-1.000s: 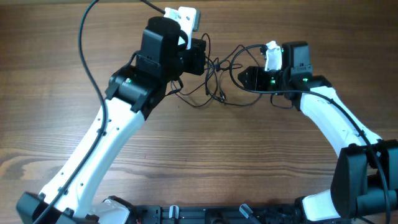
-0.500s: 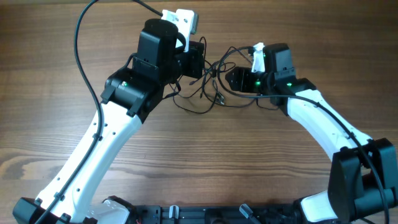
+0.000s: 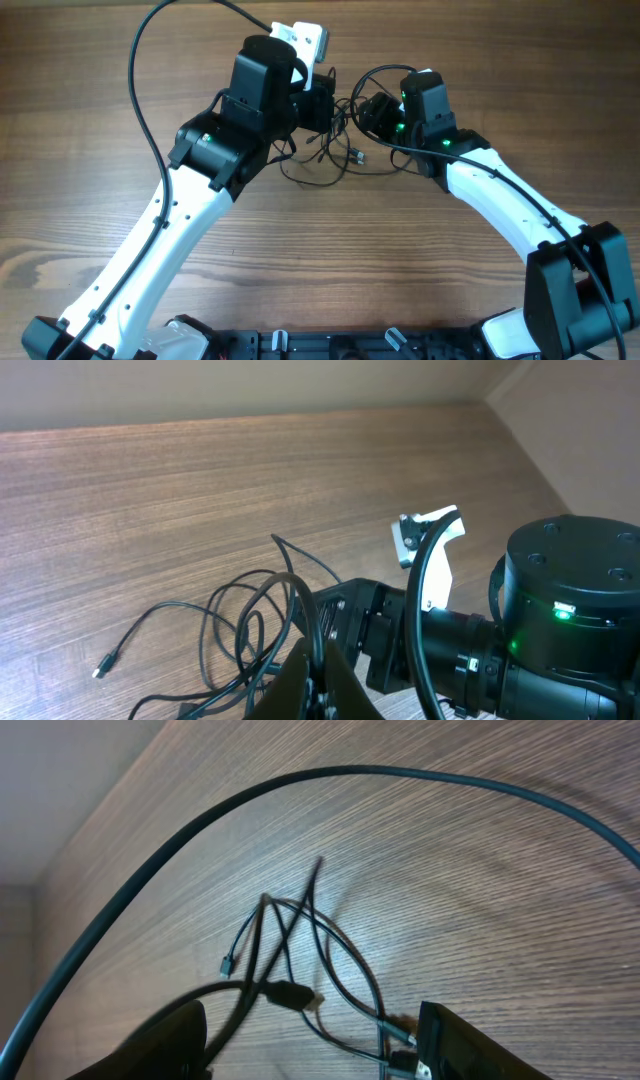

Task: Untangle cables
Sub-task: 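Bring the right gripper to the left and grasp cables near it, then pull the grippers apart, stretching one cable across the table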

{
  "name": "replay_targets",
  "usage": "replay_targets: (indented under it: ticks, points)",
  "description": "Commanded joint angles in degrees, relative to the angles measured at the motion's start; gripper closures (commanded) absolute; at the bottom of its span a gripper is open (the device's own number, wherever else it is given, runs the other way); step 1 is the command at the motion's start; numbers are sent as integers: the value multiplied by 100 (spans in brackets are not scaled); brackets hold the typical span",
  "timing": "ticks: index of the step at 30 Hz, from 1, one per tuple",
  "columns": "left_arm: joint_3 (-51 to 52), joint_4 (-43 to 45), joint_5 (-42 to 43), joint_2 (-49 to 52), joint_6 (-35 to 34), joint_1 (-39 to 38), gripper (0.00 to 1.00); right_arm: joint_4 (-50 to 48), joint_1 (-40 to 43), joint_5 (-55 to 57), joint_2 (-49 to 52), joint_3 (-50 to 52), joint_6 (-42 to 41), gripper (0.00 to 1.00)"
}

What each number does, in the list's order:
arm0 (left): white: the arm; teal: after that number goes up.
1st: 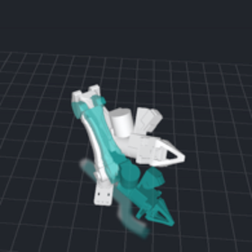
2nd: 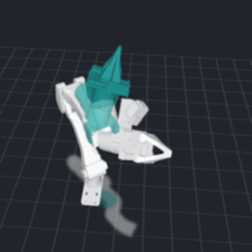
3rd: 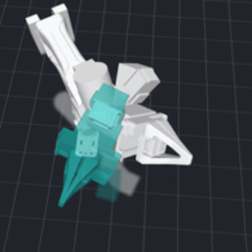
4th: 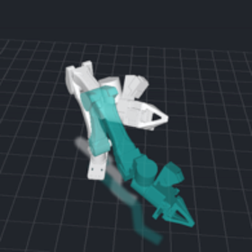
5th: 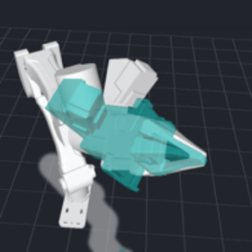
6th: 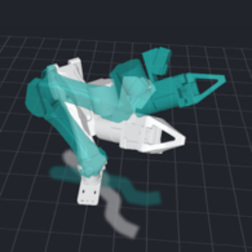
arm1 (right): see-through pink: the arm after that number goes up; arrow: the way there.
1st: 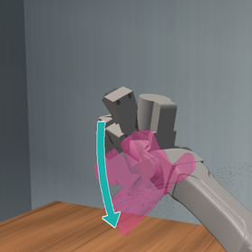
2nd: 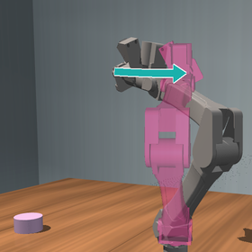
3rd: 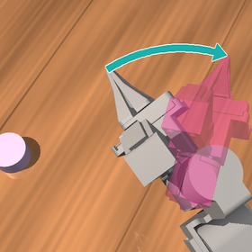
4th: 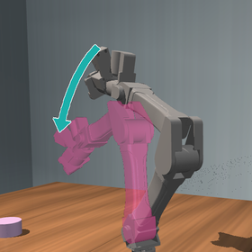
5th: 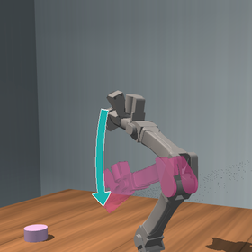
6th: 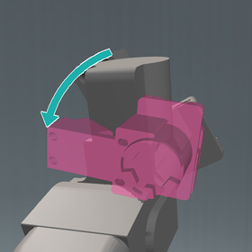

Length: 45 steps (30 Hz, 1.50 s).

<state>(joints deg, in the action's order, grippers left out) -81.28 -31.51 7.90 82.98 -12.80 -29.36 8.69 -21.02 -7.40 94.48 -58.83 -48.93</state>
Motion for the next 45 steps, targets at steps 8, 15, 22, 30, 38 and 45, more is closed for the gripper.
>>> replay_targets:
  ticks: [8,15,22,30,38,45]
  points:
    - [-48,-31,-50,-133,35,-15,96,-190,-280,214,155,35,-382,29]
    - [-48,-44,-50,-133,37,-15,96,-247,-378,245,455,35,-531,72]
    - [-48,-44,-540,-133,212,-9,96,531,-52,1134,455,35,-52,96]
    - [-48,-52,-1248,-133,638,791,96,1545,1690,1255,452,35,1040,96]
    - [-48,-140,-1248,-133,643,2166,96,1626,3018,1486,455,35,1561,96]
    - [-48,-195,-966,-133,658,3320,96,1731,3849,1895,455,35,1746,96]
